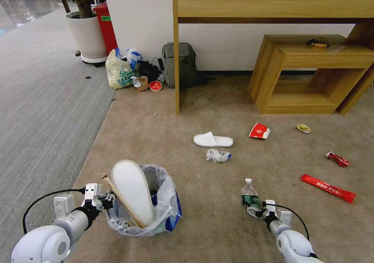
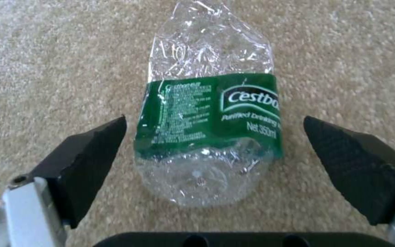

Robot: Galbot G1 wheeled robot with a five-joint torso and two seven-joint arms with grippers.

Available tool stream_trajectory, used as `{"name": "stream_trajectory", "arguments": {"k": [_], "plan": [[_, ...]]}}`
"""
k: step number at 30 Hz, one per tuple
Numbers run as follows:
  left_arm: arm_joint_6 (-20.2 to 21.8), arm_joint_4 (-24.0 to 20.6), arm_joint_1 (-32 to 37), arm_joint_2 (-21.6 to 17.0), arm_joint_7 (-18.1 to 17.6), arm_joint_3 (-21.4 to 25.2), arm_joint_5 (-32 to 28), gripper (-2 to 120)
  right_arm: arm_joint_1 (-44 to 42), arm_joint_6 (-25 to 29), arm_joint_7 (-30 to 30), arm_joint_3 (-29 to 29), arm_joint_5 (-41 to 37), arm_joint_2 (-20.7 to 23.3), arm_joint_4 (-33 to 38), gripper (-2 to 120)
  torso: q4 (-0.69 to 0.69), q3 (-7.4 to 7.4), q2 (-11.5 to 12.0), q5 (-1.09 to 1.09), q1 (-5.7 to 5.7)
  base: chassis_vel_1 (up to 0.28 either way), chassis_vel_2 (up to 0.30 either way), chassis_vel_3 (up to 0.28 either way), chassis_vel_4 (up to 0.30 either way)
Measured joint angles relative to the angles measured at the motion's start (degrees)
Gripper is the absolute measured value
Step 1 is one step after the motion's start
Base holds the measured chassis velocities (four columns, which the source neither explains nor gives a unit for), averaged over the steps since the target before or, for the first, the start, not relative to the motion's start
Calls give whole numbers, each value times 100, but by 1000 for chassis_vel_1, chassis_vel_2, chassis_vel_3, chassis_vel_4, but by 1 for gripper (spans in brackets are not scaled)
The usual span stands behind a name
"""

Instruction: Pick up the trash bin and place the garbage on the floor into it.

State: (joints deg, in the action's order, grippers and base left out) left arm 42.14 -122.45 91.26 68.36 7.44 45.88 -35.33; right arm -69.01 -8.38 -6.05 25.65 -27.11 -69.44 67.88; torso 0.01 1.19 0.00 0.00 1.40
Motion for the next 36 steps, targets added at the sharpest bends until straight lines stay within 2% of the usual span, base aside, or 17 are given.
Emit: {"name": "stream_trajectory", "arguments": {"k": [3,5,7,10,11,14,30,33,36], "plan": [[0,-7,8,10,2,0,6,0,39,22,-7,-8,49,-6,-64,95,0,0,0,0,0,0,0,0,0],[0,-10,11,16,4,0,12,0,88,37,-9,-15,73,-18,-142,86,1,0,0,0,0,0,0,0,0],[0,-10,11,16,4,0,13,0,101,42,-9,-16,77,-24,-162,84,1,0,0,-1,0,0,0,0,0],[0,-16,8,22,-44,-6,19,0,156,54,-9,-24,106,-58,-238,68,1,0,0,-1,0,0,0,0,0],[0,-16,8,22,-44,-6,19,0,156,54,-9,-24,106,-58,-238,68,1,0,0,-1,0,0,0,0,0],[0,-46,36,27,-53,-5,25,0,176,64,-11,-27,124,-83,-279,53,1,0,0,-1,0,0,0,0,0],[0,-83,50,18,-52,14,25,0,144,114,-23,22,144,-173,-359,47,0,-1,-1,0,0,0,0,0,0],[0,-85,51,18,-52,14,26,0,88,109,-26,40,129,-163,-313,47,0,-1,0,1,0,0,0,0,0],[0,-93,41,17,-54,11,26,0,21,97,-43,63,112,-154,-273,55,0,-1,0,0,0,0,0,0,0]]}}
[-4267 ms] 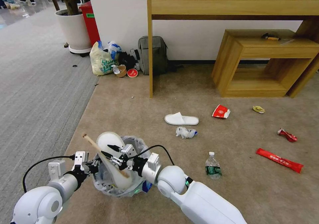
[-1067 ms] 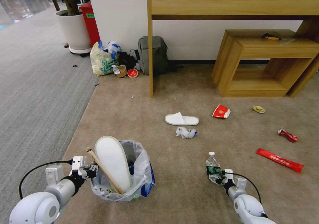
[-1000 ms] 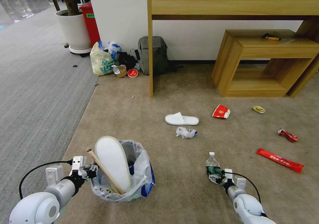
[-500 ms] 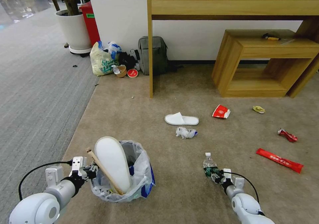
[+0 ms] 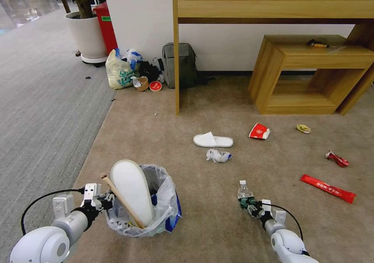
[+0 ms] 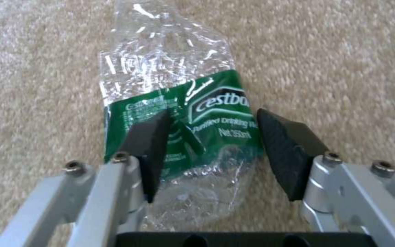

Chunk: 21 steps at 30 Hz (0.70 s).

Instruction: Pick up the trash bin and place the garbage on the floor into it.

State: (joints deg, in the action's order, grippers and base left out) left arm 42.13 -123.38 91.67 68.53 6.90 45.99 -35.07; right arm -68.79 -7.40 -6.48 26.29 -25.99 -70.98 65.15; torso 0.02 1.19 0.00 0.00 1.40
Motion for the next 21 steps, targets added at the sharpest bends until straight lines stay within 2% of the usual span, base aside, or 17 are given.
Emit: {"name": "stream_trajectory", "arguments": {"k": [3,6,9,10,11,13,15,21], "plan": [[0,0,-10,-1,-2,-11,0,0,-4,0,-18,4,3,-15,-7,57,1,0,0,-1,0,0,0,0,0],[0,0,-15,-1,-6,-14,0,0,13,1,-34,3,6,-35,-38,52,2,0,0,-3,0,0,0,0,0],[0,1,-16,-3,-16,-12,-1,0,43,-1,-55,-5,6,-49,-72,37,2,0,0,-4,0,0,0,0,0],[0,1,-16,-3,-16,-12,-1,0,43,-1,-55,-5,6,-49,-72,37,2,0,0,-4,0,0,0,0,0],[1,0,-16,-7,-16,-7,-5,0,50,-1,-65,-6,5,-59,-85,30,2,0,0,-3,0,0,0,0,0],[0,0,-17,-9,-16,-6,-6,0,52,-1,-74,-7,5,-66,-88,28,2,0,0,-3,0,0,0,0,0],[0,1,-25,-10,-18,-4,-9,0,52,-2,-99,-13,3,-93,-91,19,1,-1,0,-2,0,0,0,0,0],[0,5,-34,-4,-17,-10,-10,0,49,-2,-111,-4,5,-123,-99,7,-1,0,0,1,0,0,0,0,0]]}}
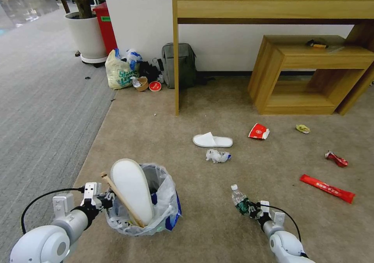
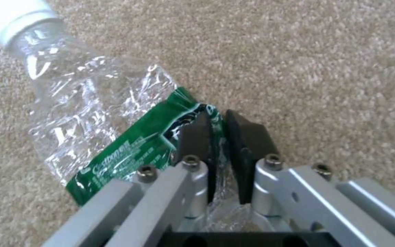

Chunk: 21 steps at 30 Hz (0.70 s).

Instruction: Pick up the trash bin and place the garbage on the floor into it.

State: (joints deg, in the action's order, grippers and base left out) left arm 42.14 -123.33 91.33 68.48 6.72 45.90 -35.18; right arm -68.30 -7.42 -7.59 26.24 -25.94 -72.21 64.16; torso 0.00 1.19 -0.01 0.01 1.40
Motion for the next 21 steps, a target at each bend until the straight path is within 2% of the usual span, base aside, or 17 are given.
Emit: {"name": "stream_trajectory", "arguments": {"k": [2,11,13,21], "plan": [[0,3,-4,-2,0,0,0,0,-6,1,-9,8,1,0,0,3,0,0,0,0,0,0,0,0,0],[0,1,-9,-11,0,1,-7,0,-70,75,4,85,60,-35,96,2,1,1,0,2,0,0,0,0,0],[0,-13,-7,-10,-1,2,-12,0,-149,85,49,195,82,-10,406,1,5,3,2,5,1,0,0,0,0],[0,-26,-22,-6,-4,-16,-15,0,-267,5,90,391,28,178,1331,0,2,1,1,-2,1,0,0,0,0]]}}
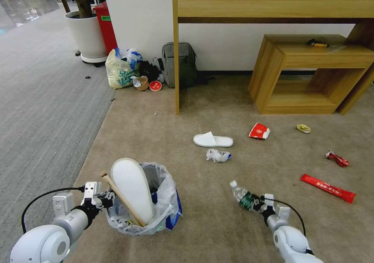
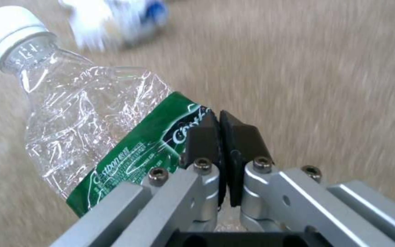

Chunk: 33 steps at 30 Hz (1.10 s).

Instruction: Pick up the trash bin and place the garbage on the floor into it.

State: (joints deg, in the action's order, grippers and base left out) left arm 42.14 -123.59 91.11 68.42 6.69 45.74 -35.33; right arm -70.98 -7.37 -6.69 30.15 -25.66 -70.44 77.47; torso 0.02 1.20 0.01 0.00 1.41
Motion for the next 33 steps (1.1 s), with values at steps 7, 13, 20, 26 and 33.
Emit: {"name": "stream_trajectory", "arguments": {"k": [7,13,20,26,33], "plan": [[0,-3,-16,-25,-22,-37,-7,0,-22,-190,87,23,-151,295,1038,0,2,0,0,2,0,0,0,0,0],[0,25,-51,-95,-62,-122,-8,0,474,-472,317,-406,-568,894,2114,0,0,0,0,1,0,0,0,0,0],[0,56,-148,-152,-134,-256,-20,0,1260,-848,527,-1221,-1228,1351,2889,0,-1,-1,0,-1,0,0,0,0,0],[0,141,-261,-231,-228,-477,-23,0,1713,-1146,454,-2185,-1788,1567,3472,0,-1,0,0,0,0,0,0,0,0],[0,283,-439,-346,-362,-747,-62,0,2386,-1233,-316,-3286,-1915,1694,3629,0,0,-1,0,-1,-1,0,0,0,0]]}}
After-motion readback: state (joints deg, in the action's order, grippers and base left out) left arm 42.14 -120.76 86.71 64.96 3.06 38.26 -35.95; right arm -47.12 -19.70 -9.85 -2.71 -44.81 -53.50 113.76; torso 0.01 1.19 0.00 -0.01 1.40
